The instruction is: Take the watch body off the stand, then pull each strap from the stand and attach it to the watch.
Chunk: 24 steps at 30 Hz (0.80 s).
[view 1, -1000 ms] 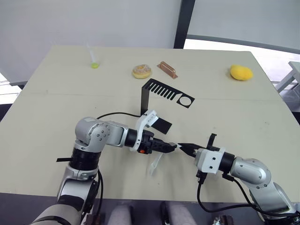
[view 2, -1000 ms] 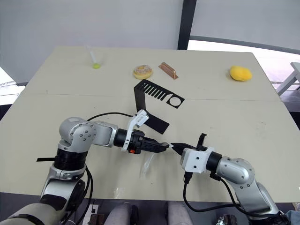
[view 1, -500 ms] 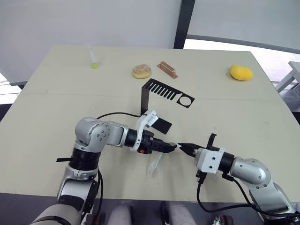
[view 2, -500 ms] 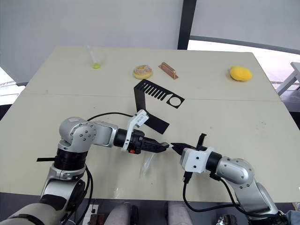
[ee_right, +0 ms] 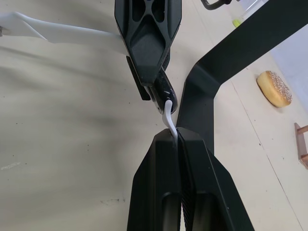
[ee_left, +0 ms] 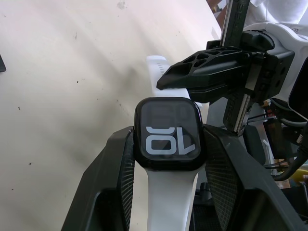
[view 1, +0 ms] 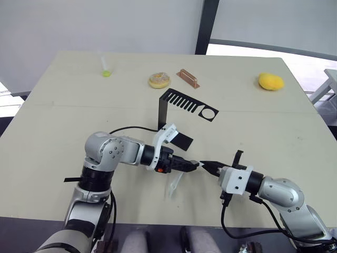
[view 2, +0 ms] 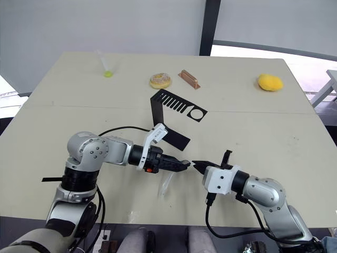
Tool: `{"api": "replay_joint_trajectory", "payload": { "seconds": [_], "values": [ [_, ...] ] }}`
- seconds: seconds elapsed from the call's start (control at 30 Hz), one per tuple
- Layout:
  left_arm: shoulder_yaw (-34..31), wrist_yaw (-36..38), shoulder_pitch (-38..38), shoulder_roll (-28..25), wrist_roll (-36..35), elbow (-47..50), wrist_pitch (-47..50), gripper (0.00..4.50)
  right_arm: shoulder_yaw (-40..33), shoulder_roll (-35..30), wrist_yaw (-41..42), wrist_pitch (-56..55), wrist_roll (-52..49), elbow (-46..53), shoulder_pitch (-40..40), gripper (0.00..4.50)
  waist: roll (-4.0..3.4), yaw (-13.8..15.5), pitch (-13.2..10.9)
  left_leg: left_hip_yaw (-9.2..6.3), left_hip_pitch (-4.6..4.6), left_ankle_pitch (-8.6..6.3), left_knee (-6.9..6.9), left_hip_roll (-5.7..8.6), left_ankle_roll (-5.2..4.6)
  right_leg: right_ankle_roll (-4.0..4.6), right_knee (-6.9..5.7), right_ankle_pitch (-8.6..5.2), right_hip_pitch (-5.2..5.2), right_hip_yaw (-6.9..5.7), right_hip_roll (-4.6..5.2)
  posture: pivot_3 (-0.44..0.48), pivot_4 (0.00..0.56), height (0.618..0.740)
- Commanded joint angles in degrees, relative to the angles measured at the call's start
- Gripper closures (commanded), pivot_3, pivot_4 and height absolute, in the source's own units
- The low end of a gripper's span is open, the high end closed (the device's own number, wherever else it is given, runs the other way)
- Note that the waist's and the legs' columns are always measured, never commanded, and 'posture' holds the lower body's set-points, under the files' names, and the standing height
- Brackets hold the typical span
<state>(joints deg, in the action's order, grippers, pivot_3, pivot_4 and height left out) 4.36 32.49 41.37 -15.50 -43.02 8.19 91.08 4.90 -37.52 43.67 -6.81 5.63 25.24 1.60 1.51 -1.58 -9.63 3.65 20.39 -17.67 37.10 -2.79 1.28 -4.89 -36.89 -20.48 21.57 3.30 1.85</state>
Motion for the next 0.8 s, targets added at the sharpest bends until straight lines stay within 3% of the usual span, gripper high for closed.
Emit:
{"api": "replay_joint_trajectory", "payload": {
  "seconds": [0.03, 0.8],
  "values": [
    [1.58, 1.23, 0.91, 2.9, -1.99, 1.87, -1.08, 2.91, 2.35, 1.02, 0.2, -1.31, -1.29, 2.99, -1.38, 4.5, 0.0, 0.0, 0.0, 0.0, 0.0, 0.0, 0.0, 0.0, 0.0, 0.0, 0.0, 0.0, 0.0, 0.0, 0.0, 0.0, 0.15, 0.74],
    [1.81, 1.31, 0.91, 2.93, -1.63, 1.64, -1.44, 2.91, 2.16, 0.91, 0.2, -0.95, -1.32, 3.03, -1.61, 4.5, 0.0, 0.0, -0.01, 0.0, 0.0, 0.0, -0.01, 0.0, 0.0, 0.0, 0.01, 0.0, 0.0, 0.0, 0.0, 0.0, 0.15, 0.74]
  ]
}}
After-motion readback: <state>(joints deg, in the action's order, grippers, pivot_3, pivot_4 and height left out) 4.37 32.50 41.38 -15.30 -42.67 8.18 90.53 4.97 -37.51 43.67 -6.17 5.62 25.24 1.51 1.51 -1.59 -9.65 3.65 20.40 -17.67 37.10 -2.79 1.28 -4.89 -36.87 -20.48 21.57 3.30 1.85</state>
